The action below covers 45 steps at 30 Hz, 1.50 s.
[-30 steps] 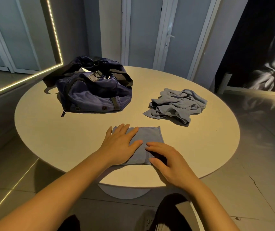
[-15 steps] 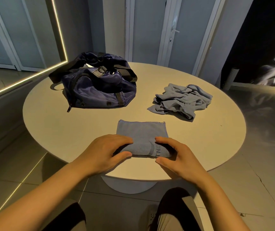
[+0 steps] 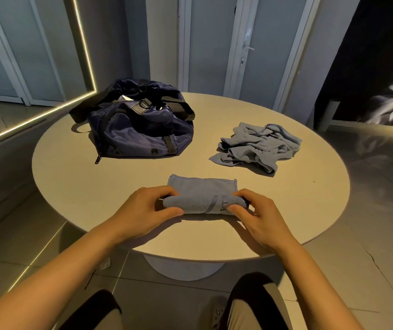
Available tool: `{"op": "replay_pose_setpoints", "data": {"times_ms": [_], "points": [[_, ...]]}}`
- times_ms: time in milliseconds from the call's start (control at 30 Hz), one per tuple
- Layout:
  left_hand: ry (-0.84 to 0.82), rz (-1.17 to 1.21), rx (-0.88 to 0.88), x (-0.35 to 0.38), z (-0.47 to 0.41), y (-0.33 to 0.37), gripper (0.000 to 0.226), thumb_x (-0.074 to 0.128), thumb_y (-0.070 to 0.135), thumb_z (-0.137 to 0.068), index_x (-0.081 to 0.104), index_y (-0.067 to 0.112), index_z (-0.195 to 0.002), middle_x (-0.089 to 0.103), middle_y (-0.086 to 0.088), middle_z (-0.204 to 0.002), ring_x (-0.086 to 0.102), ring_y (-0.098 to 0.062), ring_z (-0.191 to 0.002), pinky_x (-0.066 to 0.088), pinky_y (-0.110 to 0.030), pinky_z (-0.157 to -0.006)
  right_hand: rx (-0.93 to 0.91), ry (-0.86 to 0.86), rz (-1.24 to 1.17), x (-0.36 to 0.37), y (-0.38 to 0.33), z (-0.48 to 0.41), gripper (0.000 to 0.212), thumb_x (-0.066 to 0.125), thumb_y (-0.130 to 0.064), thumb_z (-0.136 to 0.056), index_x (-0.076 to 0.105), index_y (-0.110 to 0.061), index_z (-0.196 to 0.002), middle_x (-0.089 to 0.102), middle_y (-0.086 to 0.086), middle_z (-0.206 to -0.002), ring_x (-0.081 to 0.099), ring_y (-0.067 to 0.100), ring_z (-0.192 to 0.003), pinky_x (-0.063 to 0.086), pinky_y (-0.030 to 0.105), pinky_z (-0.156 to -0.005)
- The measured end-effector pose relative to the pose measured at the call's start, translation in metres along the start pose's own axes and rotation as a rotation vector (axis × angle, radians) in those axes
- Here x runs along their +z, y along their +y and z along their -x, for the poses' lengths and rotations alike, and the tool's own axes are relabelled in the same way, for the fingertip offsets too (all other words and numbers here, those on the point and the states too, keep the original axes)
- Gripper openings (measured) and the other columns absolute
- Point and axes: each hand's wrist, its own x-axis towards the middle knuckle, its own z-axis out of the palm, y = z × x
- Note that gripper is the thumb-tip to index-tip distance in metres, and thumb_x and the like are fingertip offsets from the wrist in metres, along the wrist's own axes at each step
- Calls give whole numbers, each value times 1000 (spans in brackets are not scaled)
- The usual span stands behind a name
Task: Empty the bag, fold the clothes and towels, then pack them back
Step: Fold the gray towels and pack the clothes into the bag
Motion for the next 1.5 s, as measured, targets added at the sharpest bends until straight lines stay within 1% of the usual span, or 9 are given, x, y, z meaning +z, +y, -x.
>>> {"op": "replay_pose_setpoints", "data": {"times_ms": [133,267,467,567,767,1033,1200,1367,1500], "points": [[123,54,-65,7,-9,0,14,64,42,-97,66,28,-95,69,10,-89,67,-12,-84,56,-44,-75,57,-8,-105,-1,0,-10,9,64,-24,-99,70,-28,-105,71,-14,-98,65,8,-94,54,24,-77],[254,-4,-140,15,-24,3,17,59,37,-101,59,34,-85,64,16,-78,60,-5,-76,43,-26,-62,157,-96,-292,-3,3,-11,19,72,-17,-94,72,-23,-112,75,-7,-105,70,14,-101,57,29,-85],[326,-64,-246,23,-45,7,31,48,45,-104,55,18,-90,64,2,-81,59,-19,-75,46,-41,-67,181,16,-33,1,5,-39,16,57,-36,-102,67,-23,-104,71,-8,-97,66,12,-90,57,31,-75],[353,-88,-315,26,-57,7,35,45,46,-105,54,14,-94,64,-3,-88,59,-24,-81,44,-40,-66,206,88,64,11,10,-55,27,51,-43,-103,66,-21,-108,70,-4,-103,65,17,-93,55,41,-79],[379,-220,-473,31,-81,8,37,43,43,-107,57,9,-108,68,-12,-108,52,-24,-84,40,-35,-71,292,177,275,28,15,-79,39,44,-45,-105,65,-13,-113,69,6,-106,55,21,-87,40,33,-72],[268,-460,-457,25,-96,3,36,42,37,-108,67,13,-118,71,-10,-115,65,-31,-99,47,-35,-77,393,216,399,36,16,-93,36,49,-44,-102,57,-15,-84,57,3,-80,55,27,-76,36,32,-64],[164,-527,-512,22,-102,-2,39,36,42,-108,55,14,-125,61,-9,-126,61,-31,-108,46,-38,-81,259,275,358,40,23,-89,26,52,-40,-101,64,-21,-114,58,1,-111,59,23,-97,48,37,-77],[89,-522,-578,25,-103,2,48,29,44,-109,61,11,-123,64,-12,-127,60,-33,-110,43,-36,-83,184,258,294,45,29,-90,24,49,-26,-103,72,-21,-105,70,0,-100,60,20,-91,53,40,-77],[22,-396,-616,18,-101,8,72,32,72,-98,64,13,-126,66,-11,-126,61,-32,-111,48,-38,-90,190,258,246,47,33,-86,22,49,-24,-102,71,-20,-102,69,0,-97,60,20,-90,53,40,-76]]}}
